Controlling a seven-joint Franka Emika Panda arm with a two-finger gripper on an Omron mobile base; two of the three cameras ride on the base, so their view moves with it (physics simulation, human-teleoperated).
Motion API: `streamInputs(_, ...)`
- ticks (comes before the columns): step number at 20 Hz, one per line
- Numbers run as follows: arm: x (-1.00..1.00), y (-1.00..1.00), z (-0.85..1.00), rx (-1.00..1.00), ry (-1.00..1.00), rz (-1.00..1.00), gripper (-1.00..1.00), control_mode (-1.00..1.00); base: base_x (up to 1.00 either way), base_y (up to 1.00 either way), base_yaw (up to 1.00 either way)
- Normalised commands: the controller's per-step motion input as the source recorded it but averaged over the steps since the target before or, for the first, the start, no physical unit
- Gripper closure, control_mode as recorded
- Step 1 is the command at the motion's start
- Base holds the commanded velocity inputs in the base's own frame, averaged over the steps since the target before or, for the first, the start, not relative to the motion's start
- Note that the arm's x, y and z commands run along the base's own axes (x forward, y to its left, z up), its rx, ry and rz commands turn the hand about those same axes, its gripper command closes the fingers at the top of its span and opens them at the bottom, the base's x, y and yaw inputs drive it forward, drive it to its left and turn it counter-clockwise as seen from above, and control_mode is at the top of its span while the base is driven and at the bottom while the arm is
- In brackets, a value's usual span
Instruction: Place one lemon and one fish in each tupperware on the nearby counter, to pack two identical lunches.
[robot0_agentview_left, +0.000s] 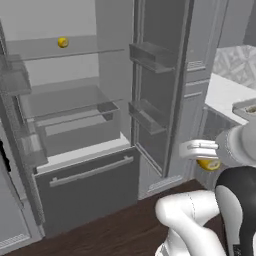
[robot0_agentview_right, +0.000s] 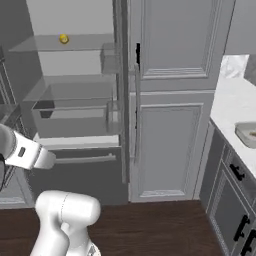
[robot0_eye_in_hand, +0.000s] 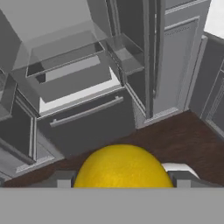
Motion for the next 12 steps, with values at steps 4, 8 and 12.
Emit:
streamInputs(4, 0.00, 0.00, 0.00, 0.00, 0.00, 0.00, 1.00, 1.00, -0.02, -0.45, -0.67)
streamInputs(8, 0.00, 0.00, 0.00, 0.00, 0.00, 0.00, 1.00, 1.00, 0.00, -0.53, -0.64)
streamInputs(12, 0.00, 0.00, 0.00, 0.00, 0.00, 0.00, 1.00, 1.00, 0.00, -0.56, -0.60)
